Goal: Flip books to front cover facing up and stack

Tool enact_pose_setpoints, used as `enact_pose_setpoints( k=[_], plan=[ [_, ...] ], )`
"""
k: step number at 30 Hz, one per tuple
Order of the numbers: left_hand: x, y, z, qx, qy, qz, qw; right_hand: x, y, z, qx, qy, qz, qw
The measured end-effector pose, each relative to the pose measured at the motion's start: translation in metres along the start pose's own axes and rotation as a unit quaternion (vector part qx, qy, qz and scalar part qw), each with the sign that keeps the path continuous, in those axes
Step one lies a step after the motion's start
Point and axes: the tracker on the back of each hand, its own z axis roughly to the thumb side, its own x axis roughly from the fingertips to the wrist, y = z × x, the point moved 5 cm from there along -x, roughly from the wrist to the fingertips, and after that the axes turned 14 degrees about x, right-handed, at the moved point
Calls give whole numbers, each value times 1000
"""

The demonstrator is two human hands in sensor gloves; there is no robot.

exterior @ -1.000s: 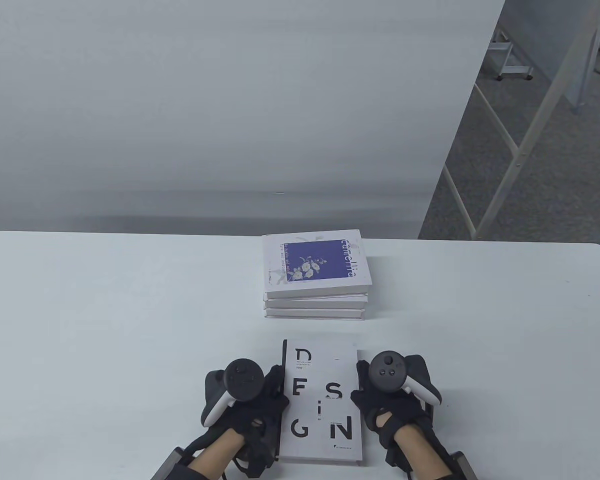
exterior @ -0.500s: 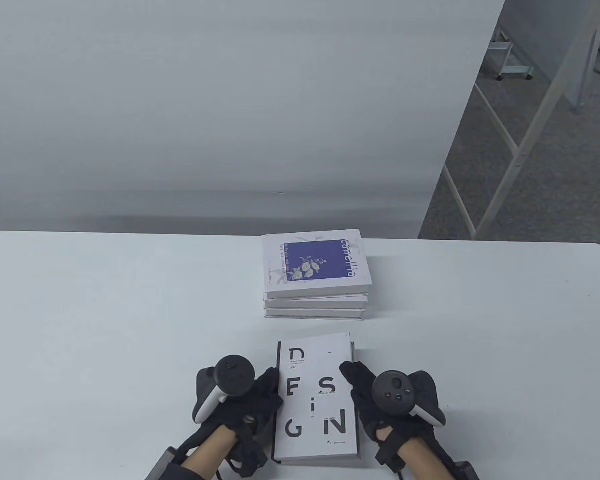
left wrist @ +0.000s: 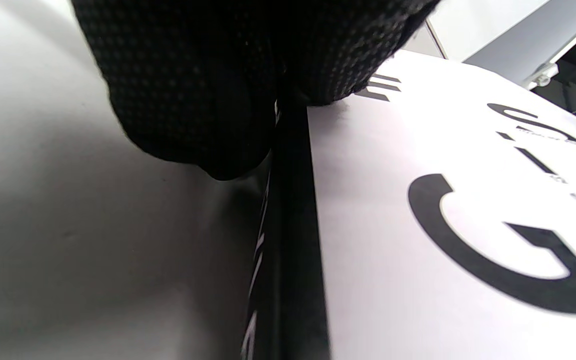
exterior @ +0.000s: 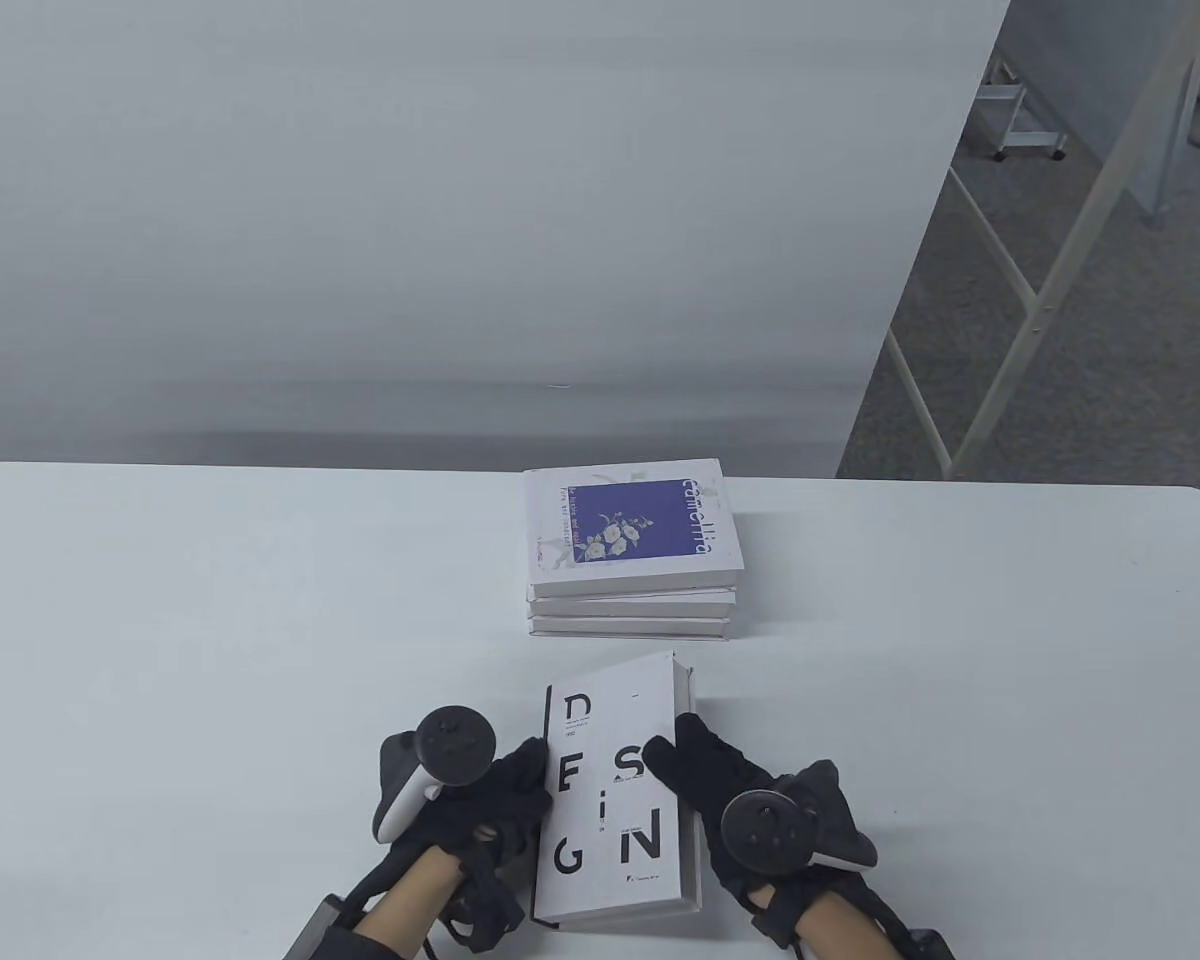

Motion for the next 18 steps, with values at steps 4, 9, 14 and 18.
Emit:
enact_pose_setpoints(
  k=[4, 9, 14, 18],
  plan=[
    [0, -1, 0, -2, -3, -1, 1000, -1, -3, 8, 19, 16, 4, 1000],
    [-1, -2, 2, -13, 4, 6, 1000, -3, 3, 19, 94, 42, -28, 994],
    [-1, -4, 15, -74, 31, 5, 997, -2, 7, 10, 92, 27, -36, 995],
    [4, -17, 41, -126, 72, 13, 989, 3, 13, -12, 50, -18, -55, 997]
  ],
)
